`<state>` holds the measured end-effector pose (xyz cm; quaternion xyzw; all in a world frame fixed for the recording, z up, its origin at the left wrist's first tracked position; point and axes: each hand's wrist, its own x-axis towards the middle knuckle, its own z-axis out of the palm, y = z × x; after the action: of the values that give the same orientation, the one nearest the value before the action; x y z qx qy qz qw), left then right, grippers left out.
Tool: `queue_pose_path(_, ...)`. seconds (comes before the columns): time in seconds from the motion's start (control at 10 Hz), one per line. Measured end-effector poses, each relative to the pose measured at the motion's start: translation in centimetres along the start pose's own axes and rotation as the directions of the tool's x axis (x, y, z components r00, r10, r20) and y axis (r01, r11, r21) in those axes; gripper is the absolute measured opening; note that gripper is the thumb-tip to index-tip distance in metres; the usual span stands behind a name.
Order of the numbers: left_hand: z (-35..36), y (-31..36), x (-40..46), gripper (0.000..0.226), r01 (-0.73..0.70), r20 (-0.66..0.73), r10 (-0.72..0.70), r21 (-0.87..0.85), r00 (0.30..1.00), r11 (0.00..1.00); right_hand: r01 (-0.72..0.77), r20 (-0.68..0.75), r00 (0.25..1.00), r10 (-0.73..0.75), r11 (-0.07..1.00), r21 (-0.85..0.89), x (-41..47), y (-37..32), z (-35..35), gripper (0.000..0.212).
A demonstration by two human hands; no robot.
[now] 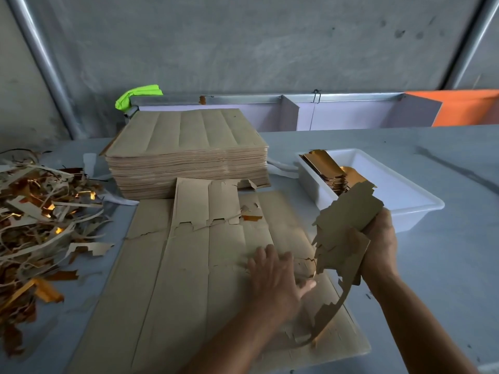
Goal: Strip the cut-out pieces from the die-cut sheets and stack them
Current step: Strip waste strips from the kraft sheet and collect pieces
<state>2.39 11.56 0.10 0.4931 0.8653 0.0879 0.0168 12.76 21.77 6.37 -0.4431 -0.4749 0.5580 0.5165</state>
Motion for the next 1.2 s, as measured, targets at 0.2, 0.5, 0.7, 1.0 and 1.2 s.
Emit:
queue_pose_path(0.2, -0.2, -1.1, 1.2, 0.017, -0.078, -0.192, 0.03, -0.247, 0.981, 0.966, 0.024, 0.103, 0.994, -0.029, 0.999, 0.049, -0.5, 0.1, -0.3, 0.03)
queue_pose_path(0.5, -4.3, -5.7, 1.1, 0.018, 0.081, 0.081, -0.395, -0.997, 0.915, -0.016, 0.395, 0.491, 0.859, -0.147, 0.8, -0.451, -2.4, -1.6, 0.8, 0.104)
queue_pose_path(0.7, -5.1, -7.8, 0.8, 0.019, 0.028, 0.104, -0.535, -0.988, 0.839, -0.149, 0.157, 0.491, 0.87, 0.046, 0.918, -0.364, -2.2, -0.1, 2.2, 0.025)
queue_pose_path(1.0, -6.9, -5.5, 0.8, 0.024, 0.001, 0.256, -0.377, -0.829, 0.89, -0.56, 0.551, 0.75, 0.658, -0.067, 0.721, -0.42, -7.6, -1.1, 5.7, 0.048)
queue_pose_path(1.2, -5.4, -5.9, 0.9, 0.019, 0.004, 0.248, -0.552, -0.915, 0.796, -0.405, 0.343, 0.664, 0.739, 0.115, 0.784, -0.517, -7.6, 0.0, 4.7, 0.027)
